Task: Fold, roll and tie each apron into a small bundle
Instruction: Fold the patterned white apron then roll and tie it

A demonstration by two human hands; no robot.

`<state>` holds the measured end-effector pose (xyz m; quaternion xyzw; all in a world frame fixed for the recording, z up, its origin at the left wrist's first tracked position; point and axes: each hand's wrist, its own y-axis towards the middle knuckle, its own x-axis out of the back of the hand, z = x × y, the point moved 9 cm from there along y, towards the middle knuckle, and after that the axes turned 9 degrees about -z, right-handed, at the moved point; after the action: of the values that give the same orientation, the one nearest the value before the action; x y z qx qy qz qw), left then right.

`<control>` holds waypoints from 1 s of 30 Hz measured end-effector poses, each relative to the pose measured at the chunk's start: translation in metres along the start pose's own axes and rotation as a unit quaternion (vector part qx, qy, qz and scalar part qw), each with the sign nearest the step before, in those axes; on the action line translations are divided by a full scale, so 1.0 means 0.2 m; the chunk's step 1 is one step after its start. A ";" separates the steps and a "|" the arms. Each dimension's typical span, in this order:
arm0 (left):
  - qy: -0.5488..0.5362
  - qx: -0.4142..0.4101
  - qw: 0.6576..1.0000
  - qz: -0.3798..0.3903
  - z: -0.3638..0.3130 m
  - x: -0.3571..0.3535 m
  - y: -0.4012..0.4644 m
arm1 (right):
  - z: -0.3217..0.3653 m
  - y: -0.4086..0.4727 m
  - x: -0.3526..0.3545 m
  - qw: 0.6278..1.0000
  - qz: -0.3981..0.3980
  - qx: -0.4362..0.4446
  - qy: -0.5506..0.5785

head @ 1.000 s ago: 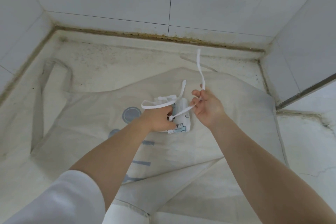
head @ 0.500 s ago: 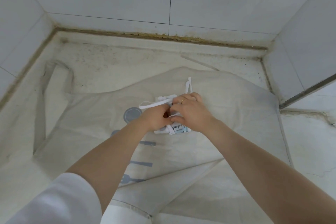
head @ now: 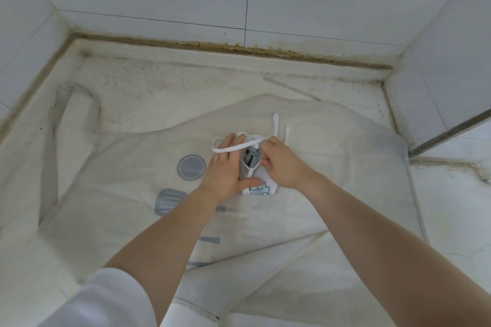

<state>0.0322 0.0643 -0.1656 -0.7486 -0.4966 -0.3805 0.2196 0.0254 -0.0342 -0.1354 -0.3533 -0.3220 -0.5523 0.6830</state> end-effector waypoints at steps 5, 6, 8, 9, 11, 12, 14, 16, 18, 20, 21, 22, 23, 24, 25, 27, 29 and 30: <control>-0.004 0.026 0.998 0.048 0.06 -0.08 -0.02 | 0.01 0.02 0.00 0.996 0.005 0.011 -0.089; -0.003 0.030 0.998 0.058 0.06 -0.09 -0.02 | -0.02 0.03 0.01 0.996 0.008 -0.006 -0.085; -0.006 0.037 0.997 0.071 0.06 -0.10 -0.02 | -0.12 0.02 0.03 0.997 -0.016 -0.072 -0.013; -0.021 0.042 0.996 0.073 0.07 -0.11 -0.02 | -0.17 0.00 0.04 0.991 -0.038 -0.119 0.055; -0.087 0.077 0.991 0.071 0.10 -0.12 -0.01 | -0.28 -0.06 -0.01 0.946 -0.052 -0.237 0.214; -0.123 0.103 0.985 0.066 0.11 -0.12 -0.02 | -0.31 -0.09 -0.05 0.912 -0.045 -0.287 0.289; -0.180 0.153 0.970 0.060 0.12 -0.11 -0.03 | -0.36 -0.10 -0.11 0.875 -0.042 -0.332 0.350; -0.229 0.189 0.953 0.059 0.13 -0.09 -0.01 | -0.37 -0.09 -0.11 0.874 -0.038 -0.324 0.360; -0.196 0.179 0.963 0.052 0.13 -0.04 0.04 | -0.37 -0.10 -0.09 0.859 -0.045 -0.328 0.390; -0.073 0.162 0.982 0.071 0.14 -0.01 0.06 | -0.34 -0.12 -0.08 0.850 -0.045 -0.322 0.415; -0.018 0.167 0.982 0.088 0.16 -0.01 0.06 | -0.33 -0.13 -0.07 0.853 -0.046 -0.311 0.417; 0.011 0.172 0.980 0.096 0.16 -0.01 0.05 | -0.33 -0.12 -0.06 0.858 -0.048 -0.299 0.414; 0.008 0.178 0.979 0.099 0.16 -0.01 0.03 | -0.31 -0.12 -0.04 0.866 -0.048 -0.290 0.405; -0.029 0.181 0.979 0.092 0.16 0.00 0.03 | -0.29 -0.12 -0.02 0.873 -0.043 -0.279 0.398; -0.086 0.183 0.976 0.077 0.17 0.01 0.04 | -0.27 -0.11 -0.01 0.879 -0.032 -0.270 0.391; -0.189 0.175 0.964 0.059 0.14 0.05 0.04 | -0.24 -0.11 0.04 0.888 -0.023 -0.244 0.389; -0.188 0.144 0.970 0.052 0.07 0.12 0.08 | -0.22 -0.12 0.12 0.893 -0.032 -0.221 0.391; -0.157 0.127 0.978 0.049 0.05 0.16 0.11 | -0.20 -0.12 0.16 0.902 -0.039 -0.201 0.380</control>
<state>0.0634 0.0814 -0.1454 -0.7885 -0.5317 -0.1811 0.2506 0.0096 -0.0888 -0.1278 -0.2335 0.0665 -0.7236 0.6462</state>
